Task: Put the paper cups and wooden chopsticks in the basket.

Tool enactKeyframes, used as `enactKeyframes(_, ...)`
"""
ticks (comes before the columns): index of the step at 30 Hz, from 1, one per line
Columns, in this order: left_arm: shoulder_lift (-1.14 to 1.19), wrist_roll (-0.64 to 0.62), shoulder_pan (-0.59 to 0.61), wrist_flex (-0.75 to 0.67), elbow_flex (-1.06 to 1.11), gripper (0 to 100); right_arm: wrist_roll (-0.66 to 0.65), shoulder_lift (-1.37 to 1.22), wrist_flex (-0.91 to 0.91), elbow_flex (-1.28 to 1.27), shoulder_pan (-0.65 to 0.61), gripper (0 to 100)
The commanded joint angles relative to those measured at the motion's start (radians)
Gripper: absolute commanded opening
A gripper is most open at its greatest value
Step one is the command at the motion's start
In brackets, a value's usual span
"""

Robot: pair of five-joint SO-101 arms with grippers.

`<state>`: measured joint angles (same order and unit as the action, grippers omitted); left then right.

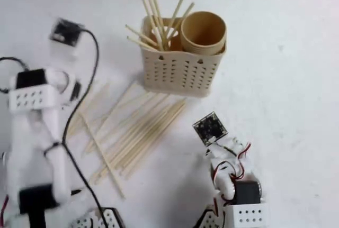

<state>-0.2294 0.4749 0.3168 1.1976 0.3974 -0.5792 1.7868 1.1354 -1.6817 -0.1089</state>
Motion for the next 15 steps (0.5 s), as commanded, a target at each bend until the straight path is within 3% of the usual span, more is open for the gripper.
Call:
enactKeyframes(1,0.286,0.032,0.01,-0.02,-0.083,20,-0.009,0.001,0.007,-0.009,-0.004,2.1)
enactKeyframes(6,0.533,0.098,0.008,-0.005,-0.275,19,-0.009,0.001,0.007,-0.009,-0.004,2.1)
enactKeyframes(15,0.782,0.103,0.01,0.028,-0.496,18,-0.009,0.001,0.007,-0.009,-0.005,2.1)
